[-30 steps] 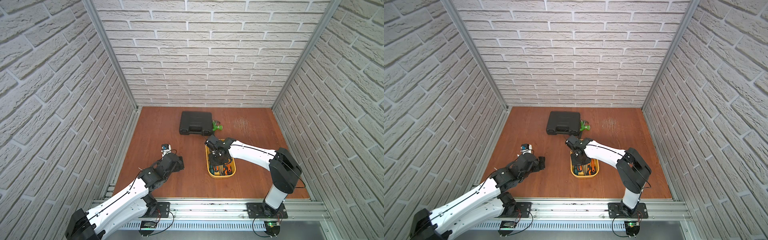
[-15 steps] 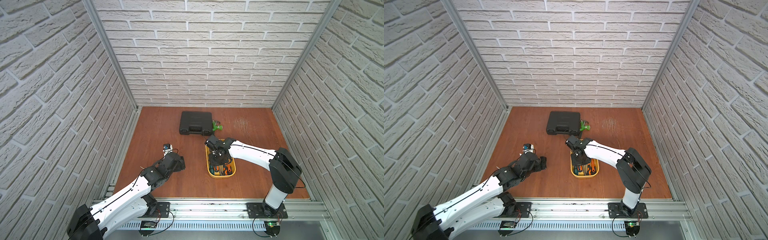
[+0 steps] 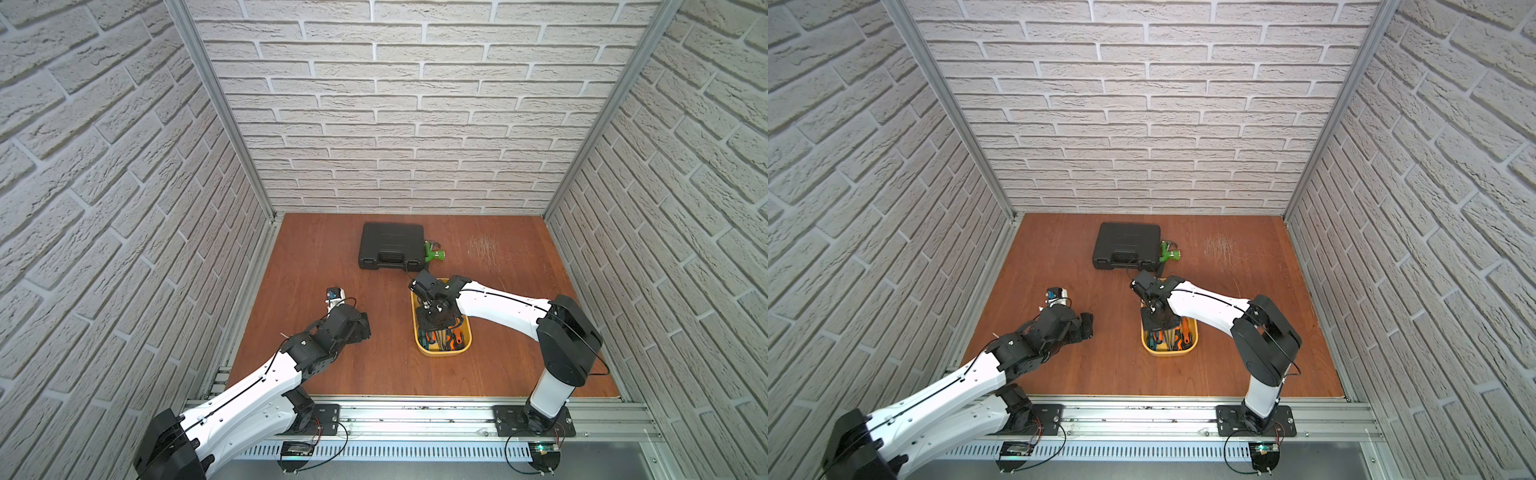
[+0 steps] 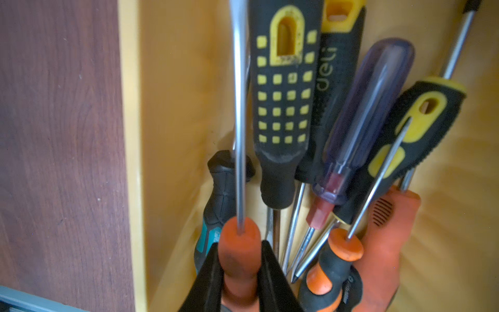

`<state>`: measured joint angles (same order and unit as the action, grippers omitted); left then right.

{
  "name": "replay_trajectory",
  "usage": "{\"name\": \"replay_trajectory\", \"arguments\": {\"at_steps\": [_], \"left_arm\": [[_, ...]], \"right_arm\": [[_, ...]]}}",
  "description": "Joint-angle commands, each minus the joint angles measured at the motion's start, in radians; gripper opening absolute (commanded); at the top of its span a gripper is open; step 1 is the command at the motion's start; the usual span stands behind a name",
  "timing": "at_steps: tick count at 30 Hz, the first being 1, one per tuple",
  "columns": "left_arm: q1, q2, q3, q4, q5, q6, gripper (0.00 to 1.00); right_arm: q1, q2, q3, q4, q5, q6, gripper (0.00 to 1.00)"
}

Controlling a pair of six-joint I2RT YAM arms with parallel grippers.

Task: Put the screwdriver on the desktop into the storage box
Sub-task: Place the screwdriver in the storage box.

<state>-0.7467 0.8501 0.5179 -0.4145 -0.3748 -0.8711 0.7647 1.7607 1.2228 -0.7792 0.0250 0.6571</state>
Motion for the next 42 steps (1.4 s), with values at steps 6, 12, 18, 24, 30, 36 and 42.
{"name": "replay_trajectory", "arguments": {"at_steps": [6,12,18,24,30,36,42], "left_arm": [[0.005,-0.003,0.025,-0.004,0.001,0.008,0.96],[0.006,-0.025,0.012,-0.013,-0.001,0.008,0.96],[0.007,-0.042,0.007,-0.024,-0.006,0.010,0.97],[0.007,-0.034,0.005,-0.019,0.000,0.011,0.97],[0.009,-0.044,-0.019,0.002,0.003,0.008,0.97],[0.013,-0.024,0.001,-0.004,0.004,0.015,0.97],[0.013,-0.020,-0.002,0.005,0.034,0.011,0.97]], "right_arm": [[0.003,0.026,0.033,-0.039,0.065,-0.008,0.02],[0.001,0.010,0.026,-0.047,0.080,-0.001,0.02],[0.001,-0.021,0.032,-0.049,0.071,0.001,0.03],[0.002,-0.037,0.038,-0.043,0.031,0.002,0.02],[0.005,-0.015,0.044,-0.032,0.006,-0.001,0.02],[0.005,0.011,0.050,-0.018,-0.005,-0.005,0.02],[0.005,0.036,0.045,-0.005,-0.002,-0.005,0.20]]}}
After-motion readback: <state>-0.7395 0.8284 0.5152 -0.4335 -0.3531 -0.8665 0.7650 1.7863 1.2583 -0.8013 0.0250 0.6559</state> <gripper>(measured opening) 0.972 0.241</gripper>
